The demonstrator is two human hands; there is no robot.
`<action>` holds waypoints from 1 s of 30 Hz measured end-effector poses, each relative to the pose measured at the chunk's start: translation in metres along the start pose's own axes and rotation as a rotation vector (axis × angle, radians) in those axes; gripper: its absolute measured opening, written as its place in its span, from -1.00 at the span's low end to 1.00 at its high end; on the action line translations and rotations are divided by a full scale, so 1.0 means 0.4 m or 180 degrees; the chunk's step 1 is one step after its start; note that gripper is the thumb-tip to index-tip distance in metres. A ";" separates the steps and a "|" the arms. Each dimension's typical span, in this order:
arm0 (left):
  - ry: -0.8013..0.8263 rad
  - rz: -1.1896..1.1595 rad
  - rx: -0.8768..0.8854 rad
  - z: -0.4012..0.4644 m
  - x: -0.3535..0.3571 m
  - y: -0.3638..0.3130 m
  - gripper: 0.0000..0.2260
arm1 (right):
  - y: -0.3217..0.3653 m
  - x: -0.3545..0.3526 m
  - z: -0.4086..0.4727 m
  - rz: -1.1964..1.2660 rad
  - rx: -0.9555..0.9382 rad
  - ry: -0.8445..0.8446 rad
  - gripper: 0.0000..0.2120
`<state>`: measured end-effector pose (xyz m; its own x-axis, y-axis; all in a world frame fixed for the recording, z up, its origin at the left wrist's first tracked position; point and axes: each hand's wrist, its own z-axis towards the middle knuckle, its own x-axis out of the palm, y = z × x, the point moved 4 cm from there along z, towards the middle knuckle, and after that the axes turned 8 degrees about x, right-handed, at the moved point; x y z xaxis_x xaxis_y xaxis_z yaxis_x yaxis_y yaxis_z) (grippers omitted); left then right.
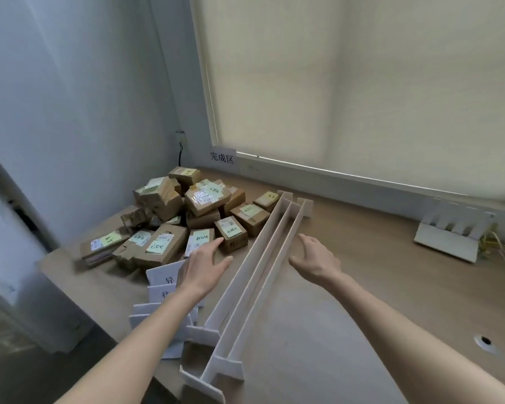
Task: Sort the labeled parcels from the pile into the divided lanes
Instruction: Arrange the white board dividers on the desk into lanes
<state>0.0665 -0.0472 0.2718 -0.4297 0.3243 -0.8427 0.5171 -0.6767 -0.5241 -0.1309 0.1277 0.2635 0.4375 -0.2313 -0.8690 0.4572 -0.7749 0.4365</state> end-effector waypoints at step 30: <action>0.1300 -0.1165 -0.0049 0.205 0.665 0.399 -0.42 | -0.047 0.669 0.326 0.0855 0.0905 0.0607 -0.17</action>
<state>-0.0261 -0.1230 -0.0259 -0.2629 0.7690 -0.5826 0.3998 -0.4627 -0.7912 -0.1233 0.0039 -0.0078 0.6592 -0.3548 -0.6630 0.0879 -0.8393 0.5365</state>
